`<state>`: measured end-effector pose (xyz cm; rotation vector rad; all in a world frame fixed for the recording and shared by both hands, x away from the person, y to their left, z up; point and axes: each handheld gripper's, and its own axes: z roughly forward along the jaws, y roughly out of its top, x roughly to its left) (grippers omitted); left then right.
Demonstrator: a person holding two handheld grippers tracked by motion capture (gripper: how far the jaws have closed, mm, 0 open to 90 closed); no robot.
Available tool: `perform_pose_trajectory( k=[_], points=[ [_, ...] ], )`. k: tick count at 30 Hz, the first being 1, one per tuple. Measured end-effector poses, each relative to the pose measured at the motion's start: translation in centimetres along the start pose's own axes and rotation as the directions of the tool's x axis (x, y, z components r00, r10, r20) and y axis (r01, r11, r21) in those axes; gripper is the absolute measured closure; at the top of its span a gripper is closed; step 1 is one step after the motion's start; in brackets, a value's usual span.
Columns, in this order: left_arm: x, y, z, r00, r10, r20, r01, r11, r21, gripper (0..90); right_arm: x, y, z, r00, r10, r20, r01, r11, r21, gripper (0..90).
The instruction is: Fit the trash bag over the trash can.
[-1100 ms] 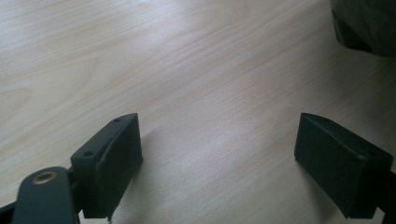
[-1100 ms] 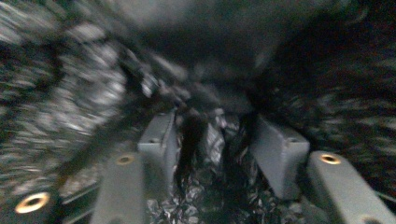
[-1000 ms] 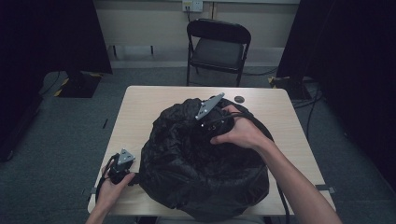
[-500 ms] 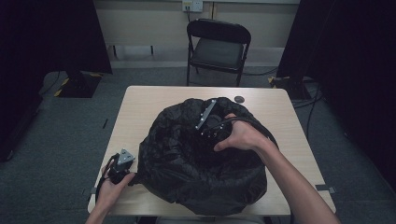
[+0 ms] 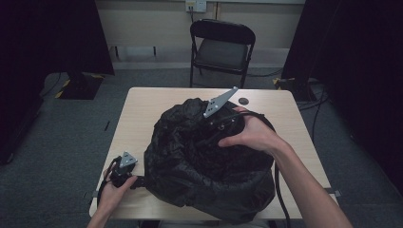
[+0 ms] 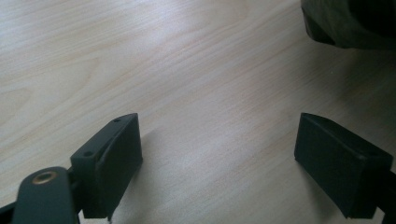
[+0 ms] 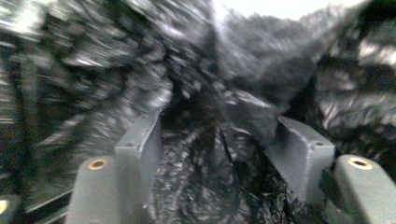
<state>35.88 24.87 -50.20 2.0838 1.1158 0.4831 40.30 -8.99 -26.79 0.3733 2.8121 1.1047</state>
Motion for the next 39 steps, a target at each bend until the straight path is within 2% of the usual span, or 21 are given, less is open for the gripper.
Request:
perform_pose_trajectory(
  k=[3,7,14,17,21,24,26,28,32,39],
  points=[
    [0.0,0.0,0.0,1.0,0.0,0.0,0.0,1.0,0.0,14.4,0.5,-0.1,-1.2,1.0,-0.004,0.008,0.004,0.997,-0.082,45.8],
    [0.0,0.0,0.0,1.0,0.0,0.0,0.0,1.0,0.0,14.4,1.1,-0.3,-2.7,0.9998,0.007,0.016,-0.004,0.989,-0.145,45.7],
    [0.0,0.0,0.0,1.0,0.001,0.0,-0.001,1.0,0.0,14.4,2.2,0.0,-4.8,0.9987,0.033,0.039,-0.024,0.975,-0.223,37.1],
    [0.0,0.0,0.0,1.0,0.0,0.0,0.0,1.0,0.0,14.4,2.5,0.3,-5.5,0.9972,0.051,0.054,-0.036,0.967,-0.253,36.9],
    [0.0,0.0,0.0,1.0,0.0,0.0,0.0,1.0,0.0,14.4,2.6,0.8,-5.9,0.9965,0.051,0.065,-0.027,0.946,-0.323,43.3],
    [0.0,0.0,0.0,1.0,0.0,0.0,0.0,1.0,0.0,14.4,2.9,1.4,-5.5,0.9975,0.006,0.071,0.021,0.927,-0.374,57.9],
    [0.0,0.0,0.0,1.0,0.001,0.0,-0.001,1.0,0.0,14.4,3.0,1.8,-4.7,0.9969,-0.023,0.076,0.051,0.922,-0.383,64.7],
    [0.0,0.0,0.0,1.0,0.0,0.0,0.0,1.0,0.0,14.4,2.8,2.1,-3.5,0.9963,-0.032,0.079,0.06,0.925,-0.374,68.1],
    [0.0,0.0,0.0,1.0,0.001,0.002,-0.001,1.0,-0.001,14.4,2.1,2.2,-1.5,0.9962,-0.043,0.076,0.065,0.943,-0.327,71.2],
    [0.0,0.0,0.0,1.0,0.002,0.006,-0.002,1.0,-0.001,14.3,1.1,0.9,-0.3,0.9991,0.0,0.043,0.011,0.966,-0.259,73.2]
  ],
)
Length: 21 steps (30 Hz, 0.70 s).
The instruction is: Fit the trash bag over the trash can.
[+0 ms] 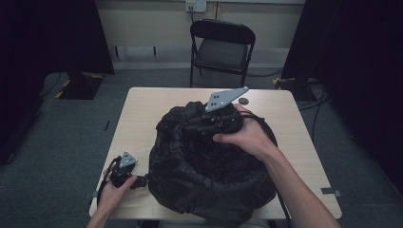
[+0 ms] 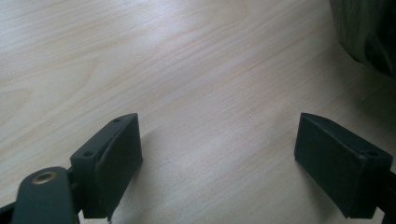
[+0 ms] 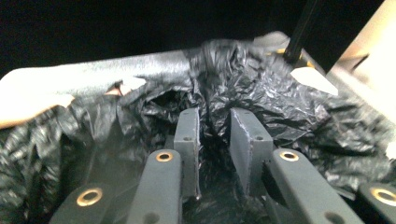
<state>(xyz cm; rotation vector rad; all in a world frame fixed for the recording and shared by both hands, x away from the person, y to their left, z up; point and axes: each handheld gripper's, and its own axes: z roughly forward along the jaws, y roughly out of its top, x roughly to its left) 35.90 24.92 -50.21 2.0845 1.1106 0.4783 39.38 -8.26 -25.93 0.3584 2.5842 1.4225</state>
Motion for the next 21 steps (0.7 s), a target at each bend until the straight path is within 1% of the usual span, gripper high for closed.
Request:
perform_pose_trajectory(
  k=[4,8,10,11,12,14,15,19,21],
  points=[
    [0.0,0.0,0.1,1.0,0.002,-0.002,-0.002,1.0,0.0,13.7,-0.2,-0.9,0.8,1.0,0.005,-0.007,-0.005,0.999,0.051,71.9],
    [0.0,0.0,0.1,1.0,0.002,-0.002,-0.002,1.0,0.0,13.5,-0.4,-1.1,1.5,0.9999,0.013,0.002,-0.013,0.995,0.102,69.2],
    [0.0,0.0,0.0,1.0,0.004,-0.003,-0.004,1.0,0.001,13.6,-0.4,-1.1,2.2,1.0,0.008,-0.005,-0.007,0.989,0.149,65.6],
    [0.0,0.0,0.0,1.0,0.002,-0.003,-0.002,1.0,0.001,13.6,-0.3,-1.2,2.7,0.9999,-0.002,-0.013,0.004,0.985,0.175,64.5],
    [0.0,0.0,0.0,1.0,0.003,-0.003,-0.003,1.0,0.001,13.6,-0.2,-1.1,3.0,0.9998,-0.02,-0.006,0.021,0.983,0.184,63.1],
    [0.1,0.0,0.0,1.0,0.005,-0.004,-0.005,1.0,0.001,13.6,-0.1,-0.7,3.1,0.9999,-0.004,-0.012,0.006,0.988,0.156,57.9],
    [0.1,0.0,0.0,1.0,0.005,-0.004,-0.005,1.0,0.002,13.6,-0.1,-0.5,3.2,0.9999,-0.002,-0.014,0.004,0.987,0.158,54.3],
    [0.1,0.0,0.0,1.0,0.005,-0.005,-0.005,1.0,0.0,13.6,0.2,-0.5,4.1,0.9995,-0.003,-0.033,0.01,0.977,0.211,39.6],
    [0.0,0.0,0.0,1.0,0.003,-0.007,-0.003,1.0,0.0,13.5,0.3,-0.5,4.0,0.999,-0.005,-0.045,0.015,0.974,0.226,36.0]
  ],
)
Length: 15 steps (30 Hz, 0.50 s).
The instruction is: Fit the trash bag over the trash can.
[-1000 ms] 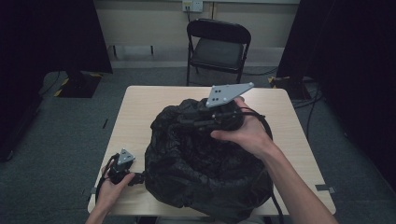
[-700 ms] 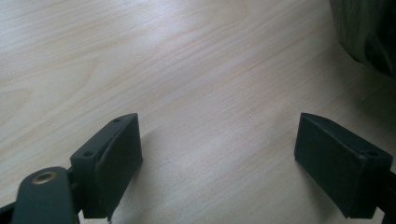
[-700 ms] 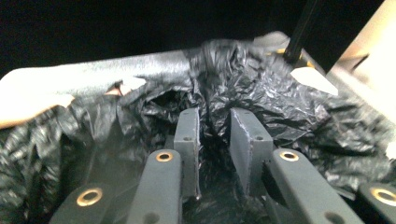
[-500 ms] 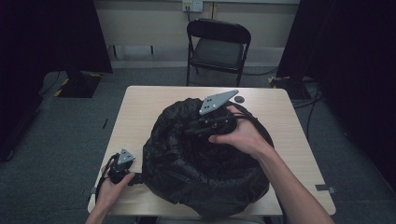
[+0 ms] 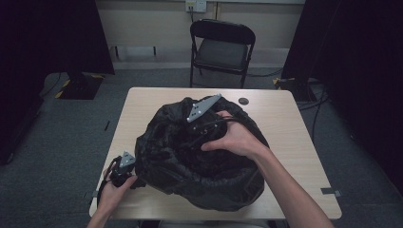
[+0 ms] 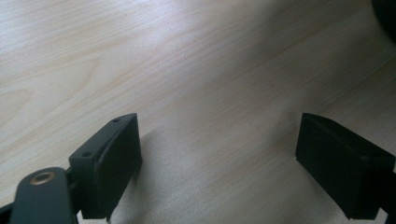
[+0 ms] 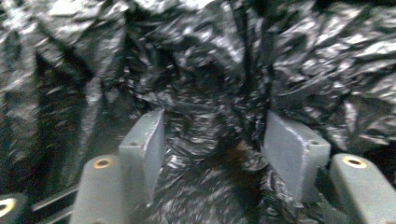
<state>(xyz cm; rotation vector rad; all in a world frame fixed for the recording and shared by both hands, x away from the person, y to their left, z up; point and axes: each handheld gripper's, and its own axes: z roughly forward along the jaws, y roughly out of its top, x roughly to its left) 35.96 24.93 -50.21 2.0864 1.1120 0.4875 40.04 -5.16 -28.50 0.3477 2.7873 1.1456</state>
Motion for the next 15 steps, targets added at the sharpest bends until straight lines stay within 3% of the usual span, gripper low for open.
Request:
perform_pose_trajectory(
  k=[6,12,15],
  points=[
    [0.1,-0.1,-0.1,0.9999,-0.008,-0.009,0.008,1.0,0.002,13.5,0.1,0.0,-1.4,0.9994,0.034,-0.002,-0.034,0.999,-0.024,30.1],
    [0.1,-0.1,-0.1,0.9999,-0.011,-0.009,0.011,0.9999,0.002,13.4,0.2,0.1,-3.1,0.9988,0.049,0.007,-0.048,0.993,-0.112,28.1],
    [0.1,-0.1,-0.1,0.9999,-0.011,-0.009,0.011,0.9999,0.001,13.4,0.1,-0.1,-4.3,0.9978,0.064,0.016,-0.06,0.984,-0.165,26.7]
  ],
)
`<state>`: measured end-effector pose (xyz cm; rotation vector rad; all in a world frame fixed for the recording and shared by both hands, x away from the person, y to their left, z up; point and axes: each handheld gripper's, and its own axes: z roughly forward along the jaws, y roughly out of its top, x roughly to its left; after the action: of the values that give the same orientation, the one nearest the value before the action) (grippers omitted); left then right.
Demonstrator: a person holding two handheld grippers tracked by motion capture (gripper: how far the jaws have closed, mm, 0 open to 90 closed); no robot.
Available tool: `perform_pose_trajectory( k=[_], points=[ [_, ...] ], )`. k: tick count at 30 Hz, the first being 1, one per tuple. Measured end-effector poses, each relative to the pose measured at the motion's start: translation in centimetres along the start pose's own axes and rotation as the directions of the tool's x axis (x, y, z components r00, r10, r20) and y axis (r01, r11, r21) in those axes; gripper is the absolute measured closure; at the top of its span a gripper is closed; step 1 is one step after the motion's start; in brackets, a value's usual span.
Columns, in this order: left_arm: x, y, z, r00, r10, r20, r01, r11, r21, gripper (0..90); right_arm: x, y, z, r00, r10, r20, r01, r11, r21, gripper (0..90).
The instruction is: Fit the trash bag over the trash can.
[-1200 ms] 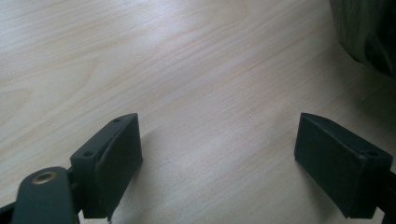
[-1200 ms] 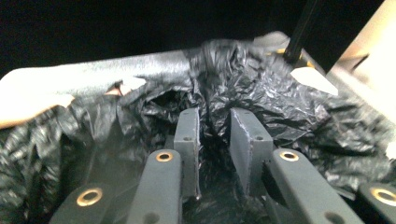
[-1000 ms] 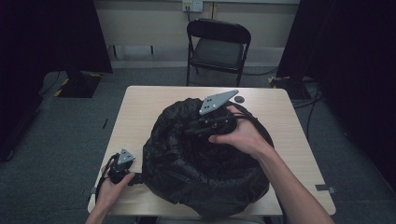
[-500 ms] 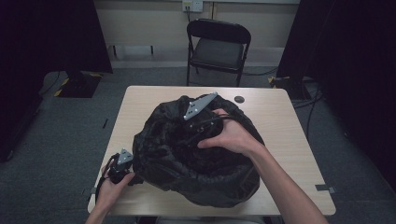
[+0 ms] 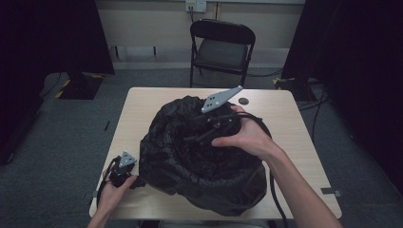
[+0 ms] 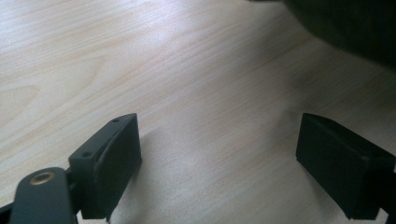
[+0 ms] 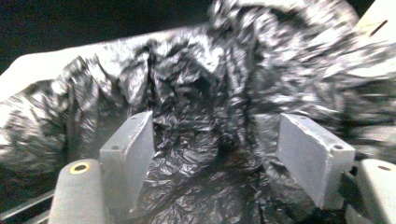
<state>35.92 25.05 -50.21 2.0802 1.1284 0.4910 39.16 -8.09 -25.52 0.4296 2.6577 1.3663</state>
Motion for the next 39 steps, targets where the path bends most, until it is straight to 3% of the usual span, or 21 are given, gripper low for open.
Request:
perform_pose_trajectory(
  k=[4,8,10,14,17,20,28,30,39],
  points=[
    [0.0,0.0,0.0,1.0,0.0,0.0,0.0,1.0,0.0,13.4,0.1,0.2,-1.5,0.9997,0.012,0.021,-0.01,0.996,-0.083,25.6],
    [0.0,0.0,0.0,1.0,0.0,0.0,0.0,1.0,0.0,13.4,0.2,0.3,-2.7,0.9971,0.032,0.069,-0.023,0.992,-0.12,23.4],
    [0.0,0.0,0.0,1.0,0.0,0.0,0.0,1.0,0.0,13.4,0.3,0.4,-3.3,0.9952,0.02,0.095,-0.006,0.99,-0.144,23.3],
    [0.0,0.0,0.0,1.0,0.0,-0.002,0.0,1.0,0.001,13.4,0.7,0.5,-4.3,0.9937,0.037,0.106,-0.016,0.981,-0.194,22.7],
    [0.0,-0.1,-0.1,1.0,-0.005,-0.004,0.005,1.0,0.002,13.4,0.9,0.5,-4.8,0.9903,0.052,0.129,-0.027,0.982,-0.185,20.2],
    [0.0,-0.1,-0.1,1.0,-0.007,-0.004,0.007,1.0,0.0,13.4,1.2,0.3,-5.2,0.9925,0.043,0.114,-0.02,0.981,-0.192,21.0],
    [-0.1,-0.1,-0.1,0.9999,-0.01,-0.01,0.01,0.9999,0.002,13.4,2.4,-0.7,-7.5,0.9825,0.037,0.182,0.005,0.974,-0.225,22.3],
    [-0.1,-0.1,-0.1,0.9999,-0.012,-0.011,0.012,0.9999,0.0,13.4,2.7,-1.4,-8.1,0.9745,0.042,0.22,0.011,0.973,-0.232,21.8],
    [-0.2,-0.2,-0.1,0.9998,-0.017,-0.014,0.017,0.9999,0.0,13.3,3.7,-5.2,-10.5,0.9633,0.078,0.257,-0.006,0.963,-0.269,20.3]
  ],
)
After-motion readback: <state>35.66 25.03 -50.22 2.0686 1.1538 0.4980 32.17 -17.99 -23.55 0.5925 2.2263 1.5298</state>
